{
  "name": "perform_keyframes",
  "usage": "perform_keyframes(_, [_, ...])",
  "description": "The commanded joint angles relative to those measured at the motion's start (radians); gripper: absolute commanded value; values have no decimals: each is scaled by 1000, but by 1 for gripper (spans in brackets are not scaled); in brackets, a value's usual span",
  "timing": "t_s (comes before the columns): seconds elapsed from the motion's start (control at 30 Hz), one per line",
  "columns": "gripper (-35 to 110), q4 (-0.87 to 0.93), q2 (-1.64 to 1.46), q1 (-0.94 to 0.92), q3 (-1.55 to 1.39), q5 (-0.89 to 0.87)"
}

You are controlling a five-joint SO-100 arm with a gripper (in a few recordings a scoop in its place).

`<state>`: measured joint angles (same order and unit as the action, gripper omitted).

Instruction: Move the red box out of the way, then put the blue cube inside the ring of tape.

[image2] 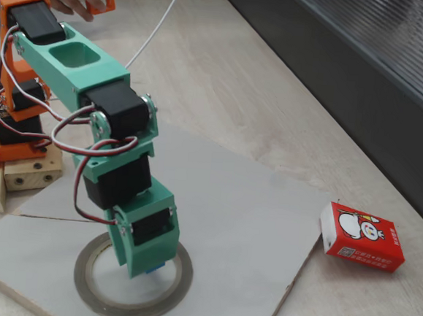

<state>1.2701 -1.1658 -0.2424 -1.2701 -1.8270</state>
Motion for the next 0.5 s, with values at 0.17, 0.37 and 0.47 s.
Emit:
perform_keyframes(0.17, [12, 26, -41, -3, 14, -14])
perform_keyframes(0.37, [12, 117, -130, -5, 14, -17])
perform_keyframes(0.47, [12, 117, -132, -5, 14, -17])
